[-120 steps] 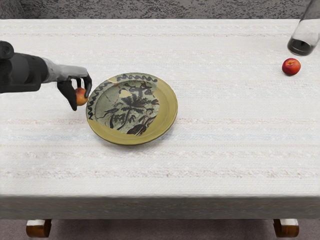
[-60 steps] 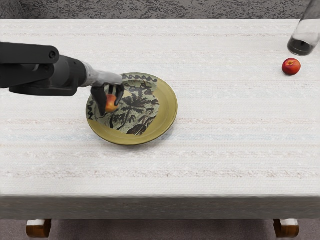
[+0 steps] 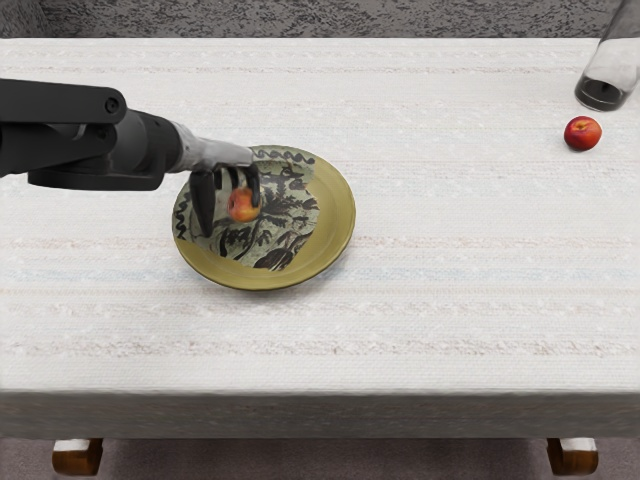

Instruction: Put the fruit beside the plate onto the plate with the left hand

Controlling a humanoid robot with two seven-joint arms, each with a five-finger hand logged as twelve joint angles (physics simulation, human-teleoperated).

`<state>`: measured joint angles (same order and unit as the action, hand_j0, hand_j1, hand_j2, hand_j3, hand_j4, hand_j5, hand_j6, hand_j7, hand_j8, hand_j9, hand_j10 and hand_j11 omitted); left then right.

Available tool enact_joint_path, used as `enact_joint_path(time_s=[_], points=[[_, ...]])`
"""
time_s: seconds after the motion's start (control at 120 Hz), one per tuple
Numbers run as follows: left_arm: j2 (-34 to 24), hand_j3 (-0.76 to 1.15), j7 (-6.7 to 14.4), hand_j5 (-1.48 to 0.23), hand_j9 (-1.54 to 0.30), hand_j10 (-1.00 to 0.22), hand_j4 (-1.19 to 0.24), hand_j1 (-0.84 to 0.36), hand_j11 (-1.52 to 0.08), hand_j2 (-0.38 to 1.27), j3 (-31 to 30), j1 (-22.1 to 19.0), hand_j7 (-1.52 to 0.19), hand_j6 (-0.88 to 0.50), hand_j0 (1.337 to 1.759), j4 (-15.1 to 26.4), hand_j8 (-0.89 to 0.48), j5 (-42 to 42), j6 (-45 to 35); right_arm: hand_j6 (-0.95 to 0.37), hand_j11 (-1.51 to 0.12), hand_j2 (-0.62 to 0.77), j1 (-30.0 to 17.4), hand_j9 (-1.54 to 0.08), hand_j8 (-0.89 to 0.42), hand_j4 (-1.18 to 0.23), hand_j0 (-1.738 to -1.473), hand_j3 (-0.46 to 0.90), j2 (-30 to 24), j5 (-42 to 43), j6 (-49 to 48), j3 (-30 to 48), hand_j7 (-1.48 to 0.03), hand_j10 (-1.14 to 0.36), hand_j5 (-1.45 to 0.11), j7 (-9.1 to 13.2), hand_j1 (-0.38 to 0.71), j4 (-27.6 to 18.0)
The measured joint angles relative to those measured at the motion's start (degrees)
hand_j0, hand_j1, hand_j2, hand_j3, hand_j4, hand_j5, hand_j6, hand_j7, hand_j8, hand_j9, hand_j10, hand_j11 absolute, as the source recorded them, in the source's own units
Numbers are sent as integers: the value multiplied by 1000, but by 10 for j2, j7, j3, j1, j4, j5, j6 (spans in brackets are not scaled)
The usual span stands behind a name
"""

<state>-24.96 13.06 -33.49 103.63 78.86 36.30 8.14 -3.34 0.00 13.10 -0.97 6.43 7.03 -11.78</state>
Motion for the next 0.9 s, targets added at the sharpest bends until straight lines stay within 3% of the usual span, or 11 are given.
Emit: enact_joint_path(time_s=[0.167, 0.283, 0.4, 0.583, 0.625, 0.7, 0.9], points=[[-9, 0, 0, -436, -427, -323, -409, -17, -427, 92, 14, -1, -431, -216, 1657, 1, -261, -25, 3, -33, -43, -7, 0, -43, -33, -33, -1658, 0, 0, 0, 0, 0, -43, -33, -43, 0, -310, 0], [-92, 0, -1, -389, -384, -293, -341, 10, -384, 74, 53, -12, -387, -232, 1658, 1, -258, -96, 15, -33, -43, -7, 0, -43, -33, -33, -1658, 0, 0, 0, 0, 0, -43, -33, -43, 0, -310, 0], [-173, 0, -1, -363, -360, -276, -303, 26, -360, 64, 110, -28, -361, -242, 1658, 0, -256, -211, 96, -33, -43, -7, 0, -43, -33, -33, -1658, 0, 0, 0, 0, 0, -43, -33, -43, 0, -310, 0], [-287, 0, -1, -342, -341, -262, -273, 39, -341, 57, 169, -71, -341, -249, 1658, -3, -254, -369, 234, -33, -43, -7, 0, -43, -33, -33, -1658, 0, 0, 0, 0, 0, -43, -33, -43, 0, -310, 0], [-301, 0, -1, -339, -338, -260, -269, 40, -338, 55, 180, -104, -339, -249, 1658, -3, -254, -391, 245, -33, -43, -7, 0, -43, -33, -33, -1658, 0, 0, 0, 0, 0, -43, -33, -43, 0, -310, 0], [-319, 0, -1, -335, -334, -257, -264, 43, -334, 54, 205, -152, -335, -250, 1658, -5, -253, -413, 257, -33, -43, -7, 0, -43, -33, -33, -1658, 0, 0, 0, 0, 0, -43, -33, -43, 0, -310, 0], [-359, 0, -1, -328, -328, -252, -254, 48, -328, 52, 228, -176, -328, -249, 1658, -18, -250, -430, 267, -33, -43, -7, 0, -43, -33, -33, -1658, 0, 0, 0, 0, 0, -43, -33, -43, 0, -310, 0]])
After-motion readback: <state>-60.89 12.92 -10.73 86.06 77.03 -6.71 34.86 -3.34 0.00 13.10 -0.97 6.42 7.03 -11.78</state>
